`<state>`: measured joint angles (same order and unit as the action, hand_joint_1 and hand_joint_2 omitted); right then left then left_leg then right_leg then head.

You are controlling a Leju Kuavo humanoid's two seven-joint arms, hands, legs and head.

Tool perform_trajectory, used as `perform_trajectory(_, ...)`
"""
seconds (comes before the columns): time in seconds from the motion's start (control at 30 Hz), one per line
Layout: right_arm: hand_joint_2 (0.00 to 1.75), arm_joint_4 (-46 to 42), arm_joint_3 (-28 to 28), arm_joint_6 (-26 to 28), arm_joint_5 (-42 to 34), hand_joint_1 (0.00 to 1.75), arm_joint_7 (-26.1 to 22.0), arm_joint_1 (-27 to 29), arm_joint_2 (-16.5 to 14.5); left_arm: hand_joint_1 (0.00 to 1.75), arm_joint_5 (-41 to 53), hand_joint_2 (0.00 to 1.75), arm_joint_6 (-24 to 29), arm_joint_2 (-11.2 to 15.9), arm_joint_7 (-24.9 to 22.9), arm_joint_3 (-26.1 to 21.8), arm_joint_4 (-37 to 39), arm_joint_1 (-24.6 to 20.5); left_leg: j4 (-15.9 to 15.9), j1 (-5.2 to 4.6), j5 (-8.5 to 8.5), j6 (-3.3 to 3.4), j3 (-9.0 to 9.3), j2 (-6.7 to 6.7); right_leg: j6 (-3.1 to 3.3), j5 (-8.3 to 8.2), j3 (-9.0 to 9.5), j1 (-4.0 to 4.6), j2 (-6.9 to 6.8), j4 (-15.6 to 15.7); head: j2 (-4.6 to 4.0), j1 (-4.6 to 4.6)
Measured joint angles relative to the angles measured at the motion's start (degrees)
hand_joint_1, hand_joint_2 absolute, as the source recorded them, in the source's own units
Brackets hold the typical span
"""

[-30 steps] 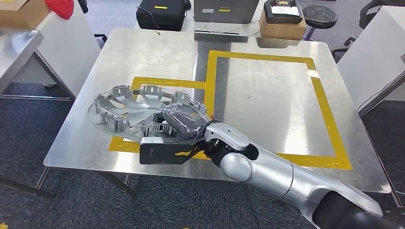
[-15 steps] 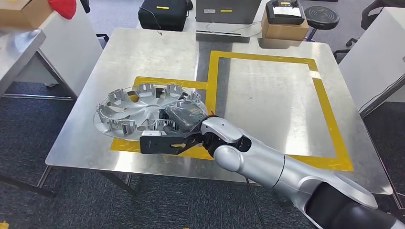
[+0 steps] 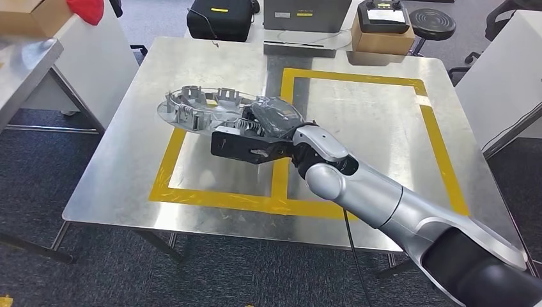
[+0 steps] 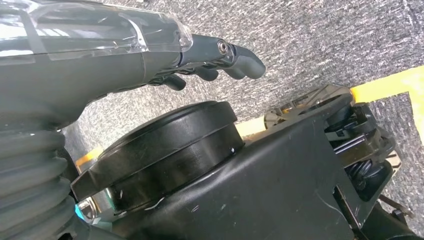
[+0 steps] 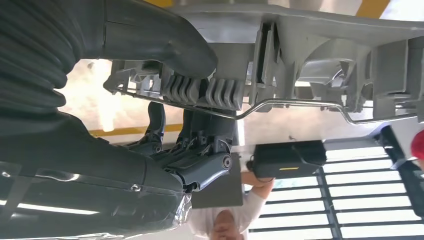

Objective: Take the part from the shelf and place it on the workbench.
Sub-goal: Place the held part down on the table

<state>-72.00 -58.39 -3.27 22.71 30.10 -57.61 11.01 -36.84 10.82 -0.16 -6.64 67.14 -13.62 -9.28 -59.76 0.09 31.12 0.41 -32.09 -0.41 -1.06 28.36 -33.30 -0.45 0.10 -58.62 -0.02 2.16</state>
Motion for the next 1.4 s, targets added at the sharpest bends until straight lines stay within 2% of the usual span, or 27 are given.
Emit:
perform_trajectory(0.23, 1.75, -0.7, 1.8, -0.5, -1.1, 1.75, 2.8, -0.9, 3.9, 0.00, 0.3, 1.75, 0.0, 0.1, 0.2, 0.0, 0.0, -0.2, 0.0, 0.00, -0.01, 0.00, 0.01, -0.46, 0.00, 0.01, 0.08, 0.00, -0.22, 0.1, 0.00, -0.03)
perform_trajectory(0.5, 1.75, -3.0, 5.0, -1.4, -2.6, 1.75, 7.6, -0.6, 11.9, 0.00, 0.6, 1.75, 0.0, 0.2, 0.4, 0.0, 0.0, -0.2, 0.0, -0.01, -0.04, 0.03, 0.04, -1.14, -0.06, 0.06, 0.38, -0.01, -0.80, 0.2, 0.00, -0.02)
perform_trajectory(0.77, 1.75, -4.1, 7.2, -3.9, -2.5, 1.75, 9.7, 2.5, 18.5, 0.00, 0.9, 1.75, 0.0, 0.2, 0.5, 0.0, 0.0, -0.2, 0.0, -0.02, -0.04, 0.06, 0.06, -1.06, -0.07, 0.06, 0.48, -0.02, -0.86, 0.3, 0.00, 0.03)
perform_trajectory(0.97, 1.75, -4.4, 7.5, -4.1, -2.3, 1.75, 9.7, 3.7, 20.6, 0.00, 1.0, 1.75, 0.0, 0.2, 0.5, 0.0, 0.0, -0.2, 0.0, -0.02, -0.04, 0.07, 0.11, -0.64, -0.07, 0.06, 0.48, -0.02, -0.76, 0.3, 0.00, -0.01)
perform_trajectory(1.17, 1.75, -4.4, 8.2, -4.3, -2.1, 1.75, 9.7, 4.1, 21.4, 0.00, 1.0, 1.75, 0.0, 0.2, 0.5, 0.0, 0.0, -0.2, 0.0, -0.01, -0.04, 0.08, 0.17, -0.22, -0.08, 0.05, 0.47, -0.01, -0.55, 0.3, 0.00, -0.05)
perform_trajectory(1.4, 1.75, -4.0, 11.2, -10.6, 3.2, 1.75, 9.7, 7.3, 22.3, 0.00, 1.4, 1.75, 0.0, 0.2, 0.4, 0.0, 0.0, -0.2, 0.0, -0.01, -0.04, 0.08, 0.23, -0.17, -0.08, 0.05, 0.49, -0.01, -0.47, 0.3, 0.00, -0.07)
